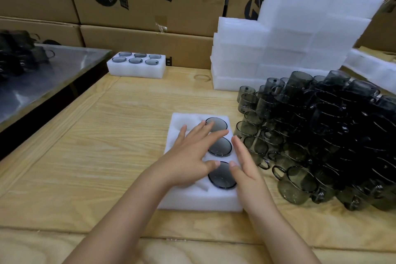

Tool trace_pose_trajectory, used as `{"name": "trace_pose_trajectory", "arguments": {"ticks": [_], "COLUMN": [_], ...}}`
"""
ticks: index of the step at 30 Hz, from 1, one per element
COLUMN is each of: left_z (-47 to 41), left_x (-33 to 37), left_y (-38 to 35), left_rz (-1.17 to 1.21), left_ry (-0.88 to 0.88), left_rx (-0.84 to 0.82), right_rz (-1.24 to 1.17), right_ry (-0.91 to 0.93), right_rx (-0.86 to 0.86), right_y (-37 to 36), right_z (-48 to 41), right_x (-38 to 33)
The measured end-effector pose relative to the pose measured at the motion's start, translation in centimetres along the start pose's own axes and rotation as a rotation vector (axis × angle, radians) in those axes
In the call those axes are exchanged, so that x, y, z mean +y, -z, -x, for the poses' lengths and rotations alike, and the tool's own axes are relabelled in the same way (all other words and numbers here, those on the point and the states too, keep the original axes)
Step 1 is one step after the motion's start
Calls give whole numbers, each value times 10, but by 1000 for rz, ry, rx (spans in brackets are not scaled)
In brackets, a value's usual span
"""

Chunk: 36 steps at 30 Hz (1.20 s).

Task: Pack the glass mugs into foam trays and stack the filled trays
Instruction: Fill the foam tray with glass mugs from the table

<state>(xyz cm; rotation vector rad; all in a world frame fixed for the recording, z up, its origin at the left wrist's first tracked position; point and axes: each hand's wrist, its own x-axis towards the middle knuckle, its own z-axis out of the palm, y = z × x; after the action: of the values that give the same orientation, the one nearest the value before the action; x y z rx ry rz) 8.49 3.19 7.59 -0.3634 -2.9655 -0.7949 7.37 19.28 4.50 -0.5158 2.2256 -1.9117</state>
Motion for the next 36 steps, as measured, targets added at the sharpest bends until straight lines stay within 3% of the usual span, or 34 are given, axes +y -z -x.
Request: {"name": "trace_pose_trajectory", "arguments": {"ticks": [3, 8, 10, 13, 15, 18, 20, 27, 32, 36], "left_z": [-3, -11, -9, 0, 1, -5, -11, -13, -6, 1], "left_x": [-5, -8, -7, -21, -38, -65, -78, -91, -86, -69], "left_y": [0, 5, 8, 15, 16, 7, 1, -9, -4, 5], "left_rz": [13, 125, 320, 651, 833, 900, 940, 892, 726, 700], "left_ry": [-2, -22, -85, -74, 23, 226, 325, 317, 303, 161], "left_rx": [-20, 68, 297, 722, 857, 853, 809, 767, 922, 1001], "right_rz": [37, 370, 500, 911, 1159, 1433, 1534, 1555, 1181, 898], "right_ry": [15, 115, 226, 425, 279, -129, -239, -225, 48, 224], "right_rx": [29, 147, 294, 606, 681, 501, 377, 286, 485, 565], "right_y": [0, 2, 12, 42, 63, 79, 80, 76, 63, 42], "right_z": [-3, -5, 3, 22, 34, 44, 45, 36, 43, 36], "right_x": [-1, -9, -13, -13, -8, -4, -4, -6, -14, -35]}}
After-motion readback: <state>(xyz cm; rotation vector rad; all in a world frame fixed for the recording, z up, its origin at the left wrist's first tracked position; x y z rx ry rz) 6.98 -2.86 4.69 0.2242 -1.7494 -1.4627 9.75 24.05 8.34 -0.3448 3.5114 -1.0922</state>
